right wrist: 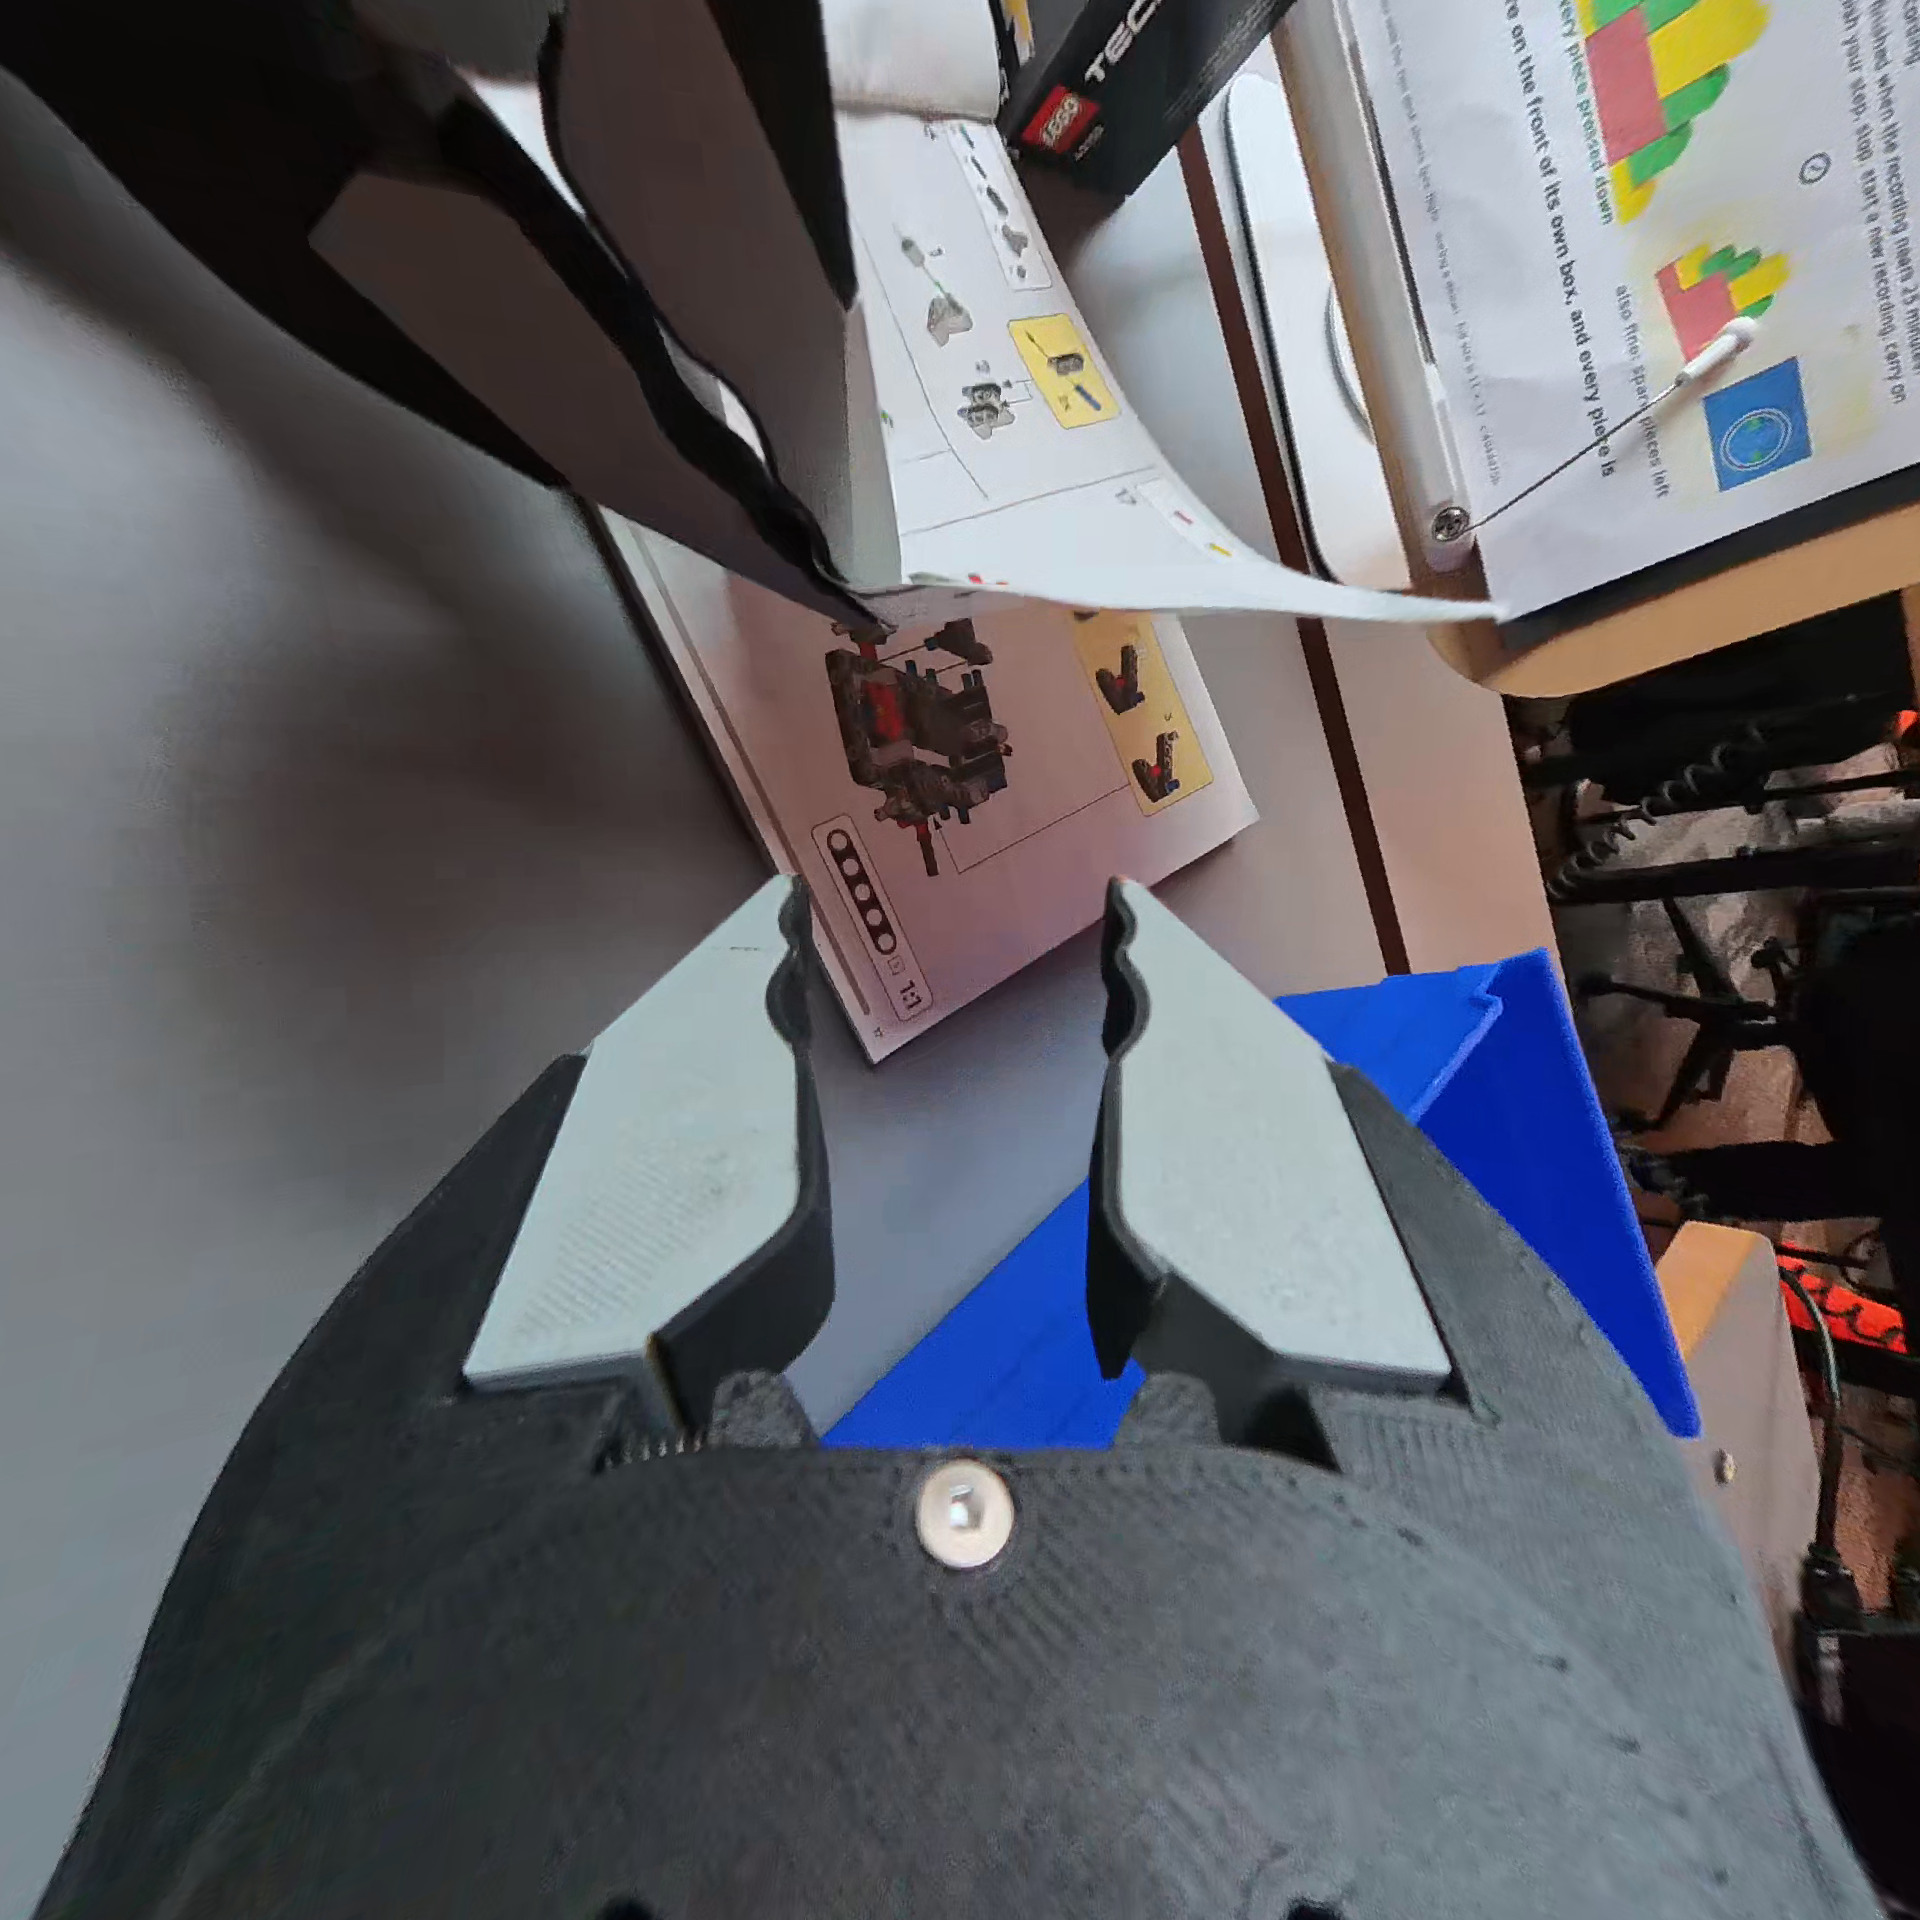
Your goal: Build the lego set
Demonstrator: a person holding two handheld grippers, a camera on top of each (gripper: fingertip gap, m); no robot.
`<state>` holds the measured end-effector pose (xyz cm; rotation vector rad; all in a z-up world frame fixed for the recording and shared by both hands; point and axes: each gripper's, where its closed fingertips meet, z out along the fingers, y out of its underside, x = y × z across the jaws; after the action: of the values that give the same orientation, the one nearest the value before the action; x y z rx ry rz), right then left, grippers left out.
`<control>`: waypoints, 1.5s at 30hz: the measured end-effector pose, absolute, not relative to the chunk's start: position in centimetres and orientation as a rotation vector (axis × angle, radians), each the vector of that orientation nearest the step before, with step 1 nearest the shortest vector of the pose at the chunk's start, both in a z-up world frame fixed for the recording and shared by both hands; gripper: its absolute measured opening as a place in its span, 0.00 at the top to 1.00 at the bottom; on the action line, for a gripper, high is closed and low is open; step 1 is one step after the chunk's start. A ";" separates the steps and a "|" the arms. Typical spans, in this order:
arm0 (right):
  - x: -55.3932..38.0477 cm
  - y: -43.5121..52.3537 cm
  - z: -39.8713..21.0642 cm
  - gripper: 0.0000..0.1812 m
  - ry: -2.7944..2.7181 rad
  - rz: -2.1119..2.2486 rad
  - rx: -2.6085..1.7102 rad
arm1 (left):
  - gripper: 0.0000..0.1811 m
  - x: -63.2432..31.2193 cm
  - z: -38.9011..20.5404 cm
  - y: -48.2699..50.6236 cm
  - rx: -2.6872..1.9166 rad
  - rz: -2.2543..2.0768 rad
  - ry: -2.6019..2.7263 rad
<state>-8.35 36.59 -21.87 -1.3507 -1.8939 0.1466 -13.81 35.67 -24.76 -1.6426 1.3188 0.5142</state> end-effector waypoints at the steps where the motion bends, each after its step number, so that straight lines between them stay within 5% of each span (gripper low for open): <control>1: -8.4 36.5 -21.7 0.71 -1.888 0.173 -1.347 | 1.00 -13.8 -24.9 35.7 -1.624 0.566 1.340; 7: -8.1 37.1 -21.6 0.73 -1.862 0.197 -1.357 | 1.00 -13.7 -25.4 36.0 -1.515 0.836 1.457; 28: -8.5 36.8 -22.1 0.73 -1.887 0.179 -1.357 | 1.00 -15.1 -23.9 35.4 -1.618 0.723 1.304; 38: -10.4 34.5 -22.2 0.74 -1.925 0.277 -1.315 | 1.00 -27.1 -18.1 23.4 -1.775 0.542 0.742; 45: -14.9 31.5 -24.1 0.74 -1.930 0.517 -1.364 | 0.95 -36.8 -25.4 15.1 -2.213 0.223 0.239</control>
<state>-14.91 31.54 -24.06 -1.3637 -1.9296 0.5171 -36.80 15.11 -25.42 -2.2128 0.2389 0.2232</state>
